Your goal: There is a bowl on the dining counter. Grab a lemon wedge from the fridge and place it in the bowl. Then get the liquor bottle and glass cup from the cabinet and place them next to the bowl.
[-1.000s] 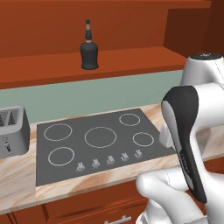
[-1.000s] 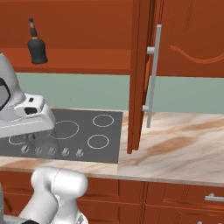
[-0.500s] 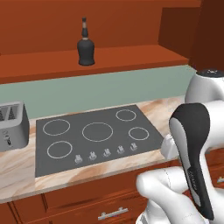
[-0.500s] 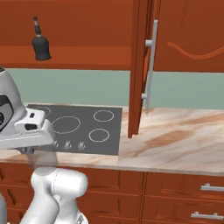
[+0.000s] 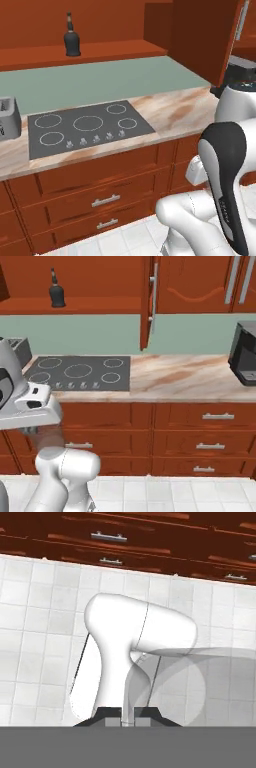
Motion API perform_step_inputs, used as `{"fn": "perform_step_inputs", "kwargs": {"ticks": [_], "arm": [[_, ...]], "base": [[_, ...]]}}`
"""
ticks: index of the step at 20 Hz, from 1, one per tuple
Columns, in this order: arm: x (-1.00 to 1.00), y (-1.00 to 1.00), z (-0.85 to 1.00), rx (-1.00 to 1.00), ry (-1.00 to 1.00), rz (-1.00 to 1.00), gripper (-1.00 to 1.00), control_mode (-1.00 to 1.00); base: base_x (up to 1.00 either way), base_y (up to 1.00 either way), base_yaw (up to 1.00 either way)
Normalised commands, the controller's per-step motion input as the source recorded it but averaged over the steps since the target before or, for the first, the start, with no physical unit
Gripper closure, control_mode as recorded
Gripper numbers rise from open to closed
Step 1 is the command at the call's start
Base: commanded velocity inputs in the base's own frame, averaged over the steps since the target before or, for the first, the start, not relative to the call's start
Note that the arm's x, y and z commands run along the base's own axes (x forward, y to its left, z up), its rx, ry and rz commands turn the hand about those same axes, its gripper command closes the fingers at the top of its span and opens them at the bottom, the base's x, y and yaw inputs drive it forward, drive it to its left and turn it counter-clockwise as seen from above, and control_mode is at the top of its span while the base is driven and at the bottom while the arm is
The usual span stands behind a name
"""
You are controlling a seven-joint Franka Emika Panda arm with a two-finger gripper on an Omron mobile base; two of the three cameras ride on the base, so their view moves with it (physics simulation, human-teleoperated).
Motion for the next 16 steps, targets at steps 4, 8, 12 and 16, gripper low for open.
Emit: {"fn": "perform_step_inputs", "kwargs": {"ticks": [4,8,12,16], "arm": [[0.0,0.0,0.0,0.0,0.0,0.0,1.0,1.0],[0.0,0.0,0.0,0.0,0.0,0.0,1.0,1.0],[0.0,0.0,0.0,0.0,0.0,0.0,1.0,1.0],[0.0,0.0,0.0,0.0,0.0,0.0,1.0,1.0]], "base": [[-0.25,-0.4,-0.79],[0.0,-0.36,-0.91],[0.0,-0.52,-0.86],[0.0,-0.64,-0.84]]}}
